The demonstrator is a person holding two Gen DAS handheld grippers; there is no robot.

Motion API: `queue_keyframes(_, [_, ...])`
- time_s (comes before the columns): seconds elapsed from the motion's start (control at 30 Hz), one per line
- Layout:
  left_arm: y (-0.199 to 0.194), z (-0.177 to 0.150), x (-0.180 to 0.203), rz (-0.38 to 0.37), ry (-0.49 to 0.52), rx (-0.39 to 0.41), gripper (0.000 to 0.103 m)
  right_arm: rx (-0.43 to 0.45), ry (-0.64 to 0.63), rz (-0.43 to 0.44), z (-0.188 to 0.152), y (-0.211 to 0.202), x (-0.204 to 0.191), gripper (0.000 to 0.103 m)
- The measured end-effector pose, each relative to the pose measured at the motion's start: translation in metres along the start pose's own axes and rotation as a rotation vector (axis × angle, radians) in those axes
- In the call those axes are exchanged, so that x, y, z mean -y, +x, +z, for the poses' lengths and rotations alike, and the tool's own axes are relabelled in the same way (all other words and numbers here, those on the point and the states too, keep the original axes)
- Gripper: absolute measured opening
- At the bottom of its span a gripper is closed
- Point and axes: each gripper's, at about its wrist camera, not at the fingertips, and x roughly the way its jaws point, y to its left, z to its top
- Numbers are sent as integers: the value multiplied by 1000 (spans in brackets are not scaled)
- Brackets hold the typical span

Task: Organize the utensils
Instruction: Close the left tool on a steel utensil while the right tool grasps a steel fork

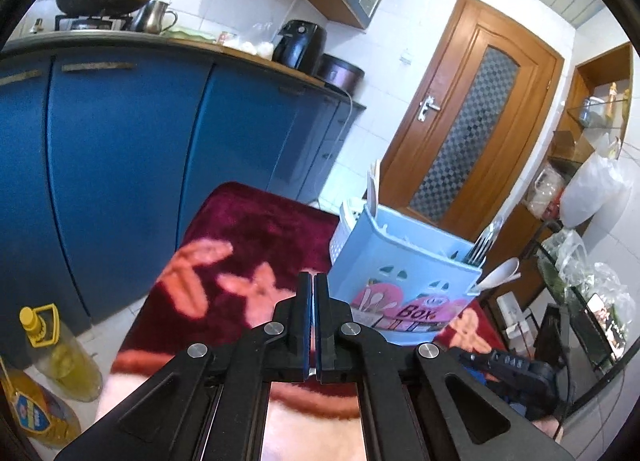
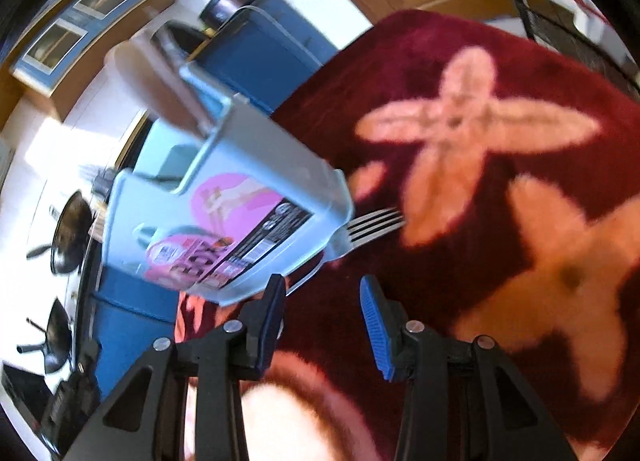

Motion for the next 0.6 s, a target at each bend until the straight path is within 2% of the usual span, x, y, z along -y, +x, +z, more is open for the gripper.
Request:
queue_keyframes(0.2, [19,-10,-14,12,-71,-94,1,47,81,-16,9,4,6,41])
queue_keyframes(0.47, [38,-24,-25,44,-114,-156,4,102,187,-35,15,14,15,25])
queue_keyframes(0.6, [46,-31,-33,53,-148,-182,4,116,257,-6,14,9,22,24])
